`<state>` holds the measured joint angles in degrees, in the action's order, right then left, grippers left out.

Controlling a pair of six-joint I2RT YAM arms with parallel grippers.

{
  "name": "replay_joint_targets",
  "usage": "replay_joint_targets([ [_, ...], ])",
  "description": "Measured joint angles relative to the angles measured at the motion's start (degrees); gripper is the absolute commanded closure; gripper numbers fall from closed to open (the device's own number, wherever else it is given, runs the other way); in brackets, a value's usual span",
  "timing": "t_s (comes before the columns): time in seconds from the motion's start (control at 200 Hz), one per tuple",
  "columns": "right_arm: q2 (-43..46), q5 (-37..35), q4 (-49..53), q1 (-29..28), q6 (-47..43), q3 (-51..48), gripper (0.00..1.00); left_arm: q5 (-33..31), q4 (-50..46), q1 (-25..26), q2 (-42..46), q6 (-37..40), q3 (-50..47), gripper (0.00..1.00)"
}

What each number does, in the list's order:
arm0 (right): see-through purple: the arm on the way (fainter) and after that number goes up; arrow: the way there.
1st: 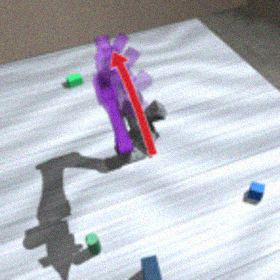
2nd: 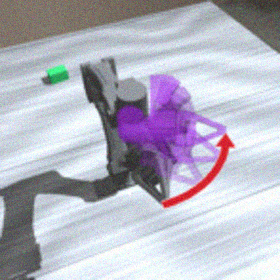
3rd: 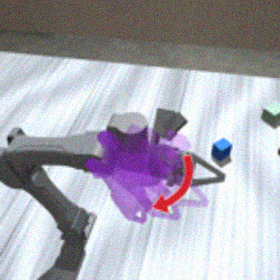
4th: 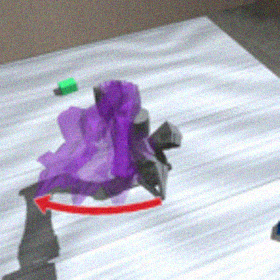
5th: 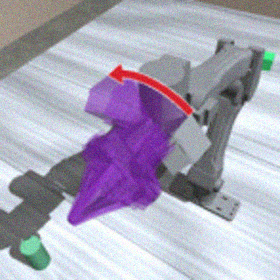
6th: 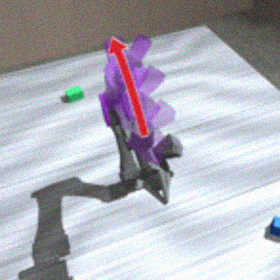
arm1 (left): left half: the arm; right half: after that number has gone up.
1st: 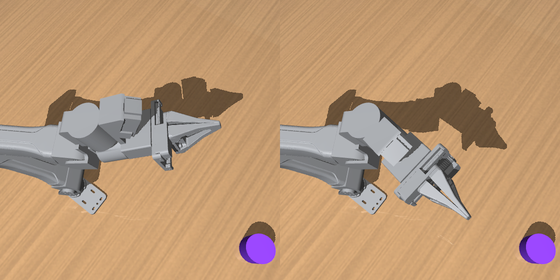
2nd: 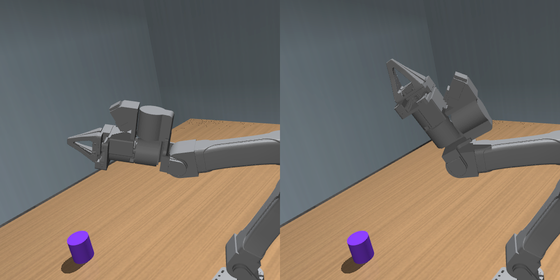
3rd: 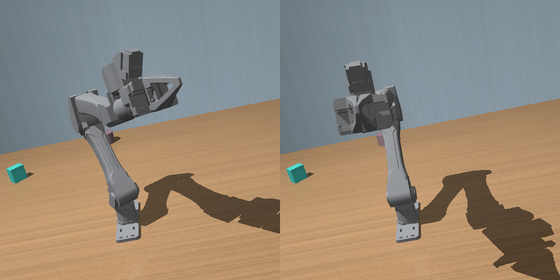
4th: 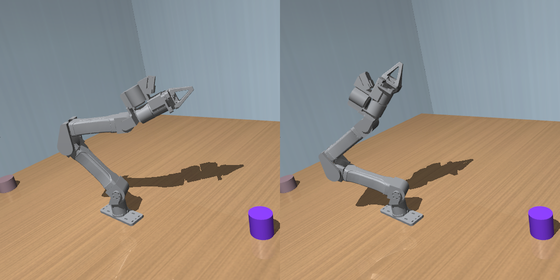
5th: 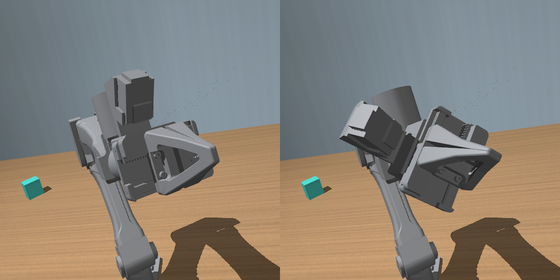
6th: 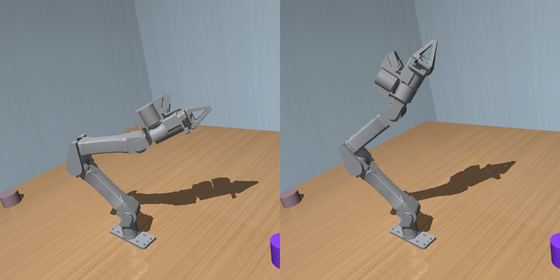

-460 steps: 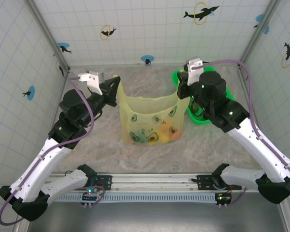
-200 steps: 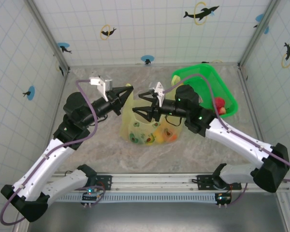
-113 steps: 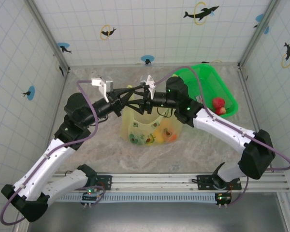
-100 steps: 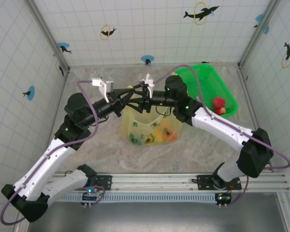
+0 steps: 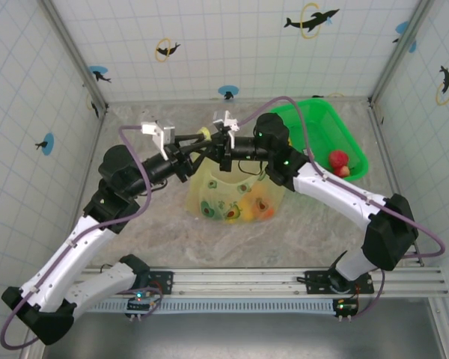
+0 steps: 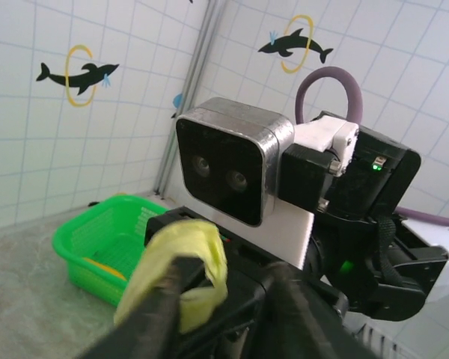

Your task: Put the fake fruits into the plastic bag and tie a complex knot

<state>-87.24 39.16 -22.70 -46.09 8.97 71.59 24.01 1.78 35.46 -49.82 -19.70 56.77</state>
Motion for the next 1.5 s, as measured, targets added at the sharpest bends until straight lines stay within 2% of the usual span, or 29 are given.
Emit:
replay_joint_targets([
  [0.175,0.2,0.0,-0.7,0.8,0.9,-0.5,1.0,-2.3,-0.7,0.0,6.8,5.1,-4.5,0.36],
  [0.34,0.5,0.0,-2.4,0.8,2.2,-1.7,1.0,-8.6,1.4,0.0,15.5,10.8,-14.0,0.31],
  [0.425,0.6,-0.1,-2.8,0.8,3.0,-2.0,1.0,-10.4,3.7,0.0,17.3,14.0,-18.9,0.26],
  [0.595,0.7,-0.2,-3.2,0.3,4.0,-2.1,1.0,-10.3,10.6,0.0,16.3,19.8,-28.9,0.21],
  [0.841,0.7,-1.8,-3.2,-1.8,4.3,-2.1,1.0,-7.8,21.0,0.0,8.5,21.3,-29.4,0.21],
  [1.126,1.5,-11.4,-3.2,-5.6,4.0,-3.5,1.0,-6.7,31.8,0.0,5.8,21.3,-29.9,0.34],
  [1.271,3.2,-19.6,-4.6,-8.3,4.0,-6.0,1.0,-7.8,33.9,0.2,4.9,21.3,-31.0,0.46],
  [1.501,3.7,-25.7,-5.8,-10.2,4.1,-7.0,1.0,-10.2,36.1,1.2,3.7,21.4,-31.0,0.66],
])
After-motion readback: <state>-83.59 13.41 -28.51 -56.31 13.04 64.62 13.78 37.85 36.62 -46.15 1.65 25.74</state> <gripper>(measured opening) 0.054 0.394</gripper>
